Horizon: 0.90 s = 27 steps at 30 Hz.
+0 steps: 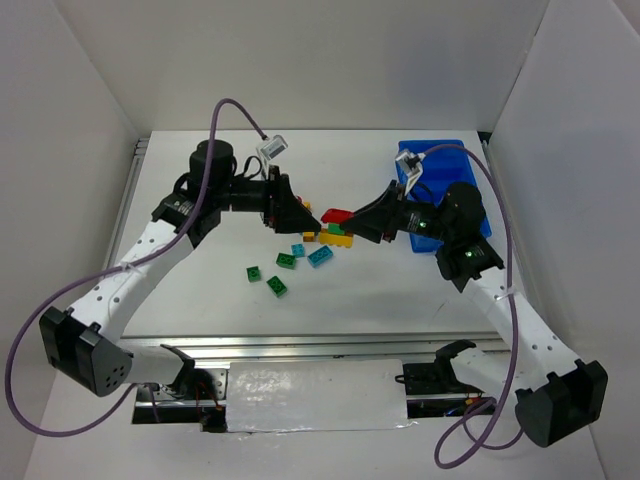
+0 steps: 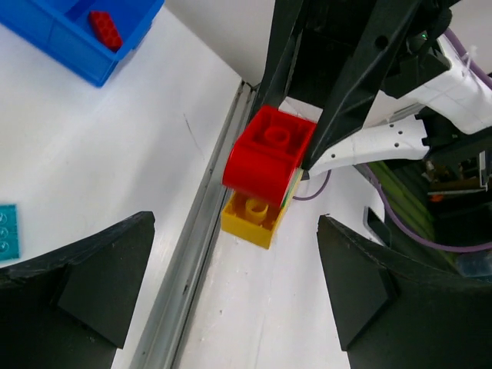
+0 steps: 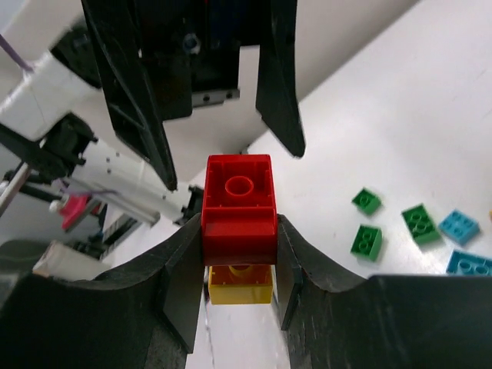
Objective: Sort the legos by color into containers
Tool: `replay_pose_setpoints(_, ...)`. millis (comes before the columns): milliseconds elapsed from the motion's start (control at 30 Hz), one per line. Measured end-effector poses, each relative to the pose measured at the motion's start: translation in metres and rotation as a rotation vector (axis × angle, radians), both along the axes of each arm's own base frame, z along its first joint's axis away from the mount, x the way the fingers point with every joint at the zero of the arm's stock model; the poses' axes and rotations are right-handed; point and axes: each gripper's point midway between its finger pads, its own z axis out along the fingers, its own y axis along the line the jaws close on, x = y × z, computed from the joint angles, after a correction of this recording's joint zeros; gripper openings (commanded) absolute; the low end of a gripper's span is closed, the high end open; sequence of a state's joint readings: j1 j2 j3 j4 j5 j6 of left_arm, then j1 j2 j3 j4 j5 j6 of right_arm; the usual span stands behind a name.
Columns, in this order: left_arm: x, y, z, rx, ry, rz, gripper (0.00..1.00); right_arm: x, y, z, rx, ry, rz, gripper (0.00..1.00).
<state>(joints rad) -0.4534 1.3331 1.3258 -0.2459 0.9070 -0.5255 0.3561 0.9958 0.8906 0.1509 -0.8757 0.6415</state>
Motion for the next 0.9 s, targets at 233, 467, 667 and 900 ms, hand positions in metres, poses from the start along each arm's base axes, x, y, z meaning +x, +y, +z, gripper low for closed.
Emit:
replay_pose_setpoints(233,-0.012,0.001,0.027,-0.126,-0.054,0.015,0.98,0.014,-0.018,0.035,0.097,-0.040,-0.207,0.00)
replay_pose_setpoints(467,-0.026,-0.003,0.039,-0.228,-0.057,-0.011,0.84,0.028,-0.036,0.054,0.217,-0.021,-0.374,0.00)
replay_pose_setpoints(667,-0.034,-0.016,0.045,-0.263,-0.060,-0.059,0.99,0.030,-0.032,0.070,0.296,-0.015,-0.346,0.00)
replay_pose_setpoints(900,-0.021,-0.024,0.045,-0.278,-0.047,-0.042,0.98,0.020,-0.029,0.087,0.377,-0.043,-0.284,0.00)
